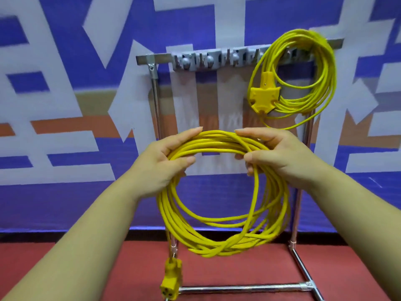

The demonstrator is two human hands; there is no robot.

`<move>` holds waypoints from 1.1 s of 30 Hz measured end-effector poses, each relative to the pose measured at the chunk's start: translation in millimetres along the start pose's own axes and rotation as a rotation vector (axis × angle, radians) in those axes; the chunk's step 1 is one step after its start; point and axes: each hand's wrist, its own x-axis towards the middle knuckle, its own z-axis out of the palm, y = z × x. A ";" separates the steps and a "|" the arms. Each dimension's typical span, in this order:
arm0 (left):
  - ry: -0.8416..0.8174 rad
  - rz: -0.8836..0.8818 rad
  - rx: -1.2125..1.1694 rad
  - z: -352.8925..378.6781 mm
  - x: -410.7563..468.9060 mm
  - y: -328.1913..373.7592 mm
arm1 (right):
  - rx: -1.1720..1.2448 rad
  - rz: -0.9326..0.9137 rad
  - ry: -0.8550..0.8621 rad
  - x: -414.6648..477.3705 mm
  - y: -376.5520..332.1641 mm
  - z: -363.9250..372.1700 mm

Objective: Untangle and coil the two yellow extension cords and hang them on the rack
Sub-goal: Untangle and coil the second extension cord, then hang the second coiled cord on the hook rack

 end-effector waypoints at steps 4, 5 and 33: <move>0.069 0.043 0.047 -44.1 15.8 27.8 | -0.088 -0.070 -0.006 34.8 -41.2 13.5; 0.077 0.051 0.061 -53.7 19.6 33.1 | -0.117 -0.088 -0.002 43.8 -48.7 16.6; 0.258 0.108 -0.003 -163.6 237.5 -15.3 | -0.442 -0.341 0.341 294.0 -38.2 -13.3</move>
